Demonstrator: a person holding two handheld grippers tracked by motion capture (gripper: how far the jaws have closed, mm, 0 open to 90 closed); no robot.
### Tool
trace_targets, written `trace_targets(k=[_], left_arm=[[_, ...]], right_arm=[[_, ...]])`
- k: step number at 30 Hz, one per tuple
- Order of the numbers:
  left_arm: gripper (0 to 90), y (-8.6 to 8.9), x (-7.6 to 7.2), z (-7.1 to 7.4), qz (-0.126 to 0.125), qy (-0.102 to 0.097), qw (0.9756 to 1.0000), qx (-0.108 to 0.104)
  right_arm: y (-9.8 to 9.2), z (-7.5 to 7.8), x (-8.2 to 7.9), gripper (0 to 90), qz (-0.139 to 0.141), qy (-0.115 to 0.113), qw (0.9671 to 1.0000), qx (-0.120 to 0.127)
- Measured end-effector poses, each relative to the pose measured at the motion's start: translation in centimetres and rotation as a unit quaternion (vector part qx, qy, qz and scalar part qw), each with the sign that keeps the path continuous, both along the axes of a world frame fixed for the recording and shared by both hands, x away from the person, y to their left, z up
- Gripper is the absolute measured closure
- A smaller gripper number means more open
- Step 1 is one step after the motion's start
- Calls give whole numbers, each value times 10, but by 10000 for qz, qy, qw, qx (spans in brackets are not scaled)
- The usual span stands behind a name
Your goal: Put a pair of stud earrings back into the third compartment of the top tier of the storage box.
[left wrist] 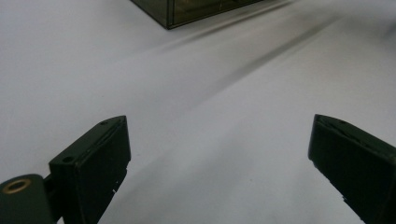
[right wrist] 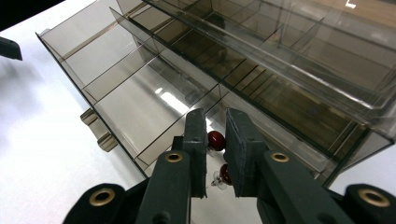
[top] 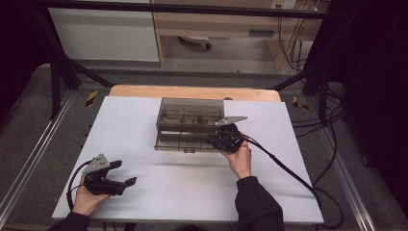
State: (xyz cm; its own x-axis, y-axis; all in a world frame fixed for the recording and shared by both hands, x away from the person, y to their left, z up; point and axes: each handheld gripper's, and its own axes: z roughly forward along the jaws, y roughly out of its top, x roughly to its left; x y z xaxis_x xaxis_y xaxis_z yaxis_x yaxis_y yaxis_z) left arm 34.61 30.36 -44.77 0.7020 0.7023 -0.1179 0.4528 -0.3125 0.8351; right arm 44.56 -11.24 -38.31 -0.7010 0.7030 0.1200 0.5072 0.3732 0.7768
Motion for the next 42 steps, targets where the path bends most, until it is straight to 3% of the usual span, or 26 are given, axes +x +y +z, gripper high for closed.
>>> trace_targets(k=[9, 18, 30, 42], left_arm=[[60, 0, 0, 0, 5, 3, 10000, 2], [59, 0, 0, 0, -3, 2, 10000, 3], [59, -1, 0, 0, -4, 13, 10000, 16], [59, -1, 0, -1, -10, 13, 10000, 26]], right_arm=[[-7, 15, -10, 660, 1, -277, 9995, 165], [-24, 30, -30, 431, -53, -480, 9984, 287], [-62, 27, -53, 128, -291, -442, 9971, 539], [-90, 1, -71, 8, -353, -344, 9961, 738]])
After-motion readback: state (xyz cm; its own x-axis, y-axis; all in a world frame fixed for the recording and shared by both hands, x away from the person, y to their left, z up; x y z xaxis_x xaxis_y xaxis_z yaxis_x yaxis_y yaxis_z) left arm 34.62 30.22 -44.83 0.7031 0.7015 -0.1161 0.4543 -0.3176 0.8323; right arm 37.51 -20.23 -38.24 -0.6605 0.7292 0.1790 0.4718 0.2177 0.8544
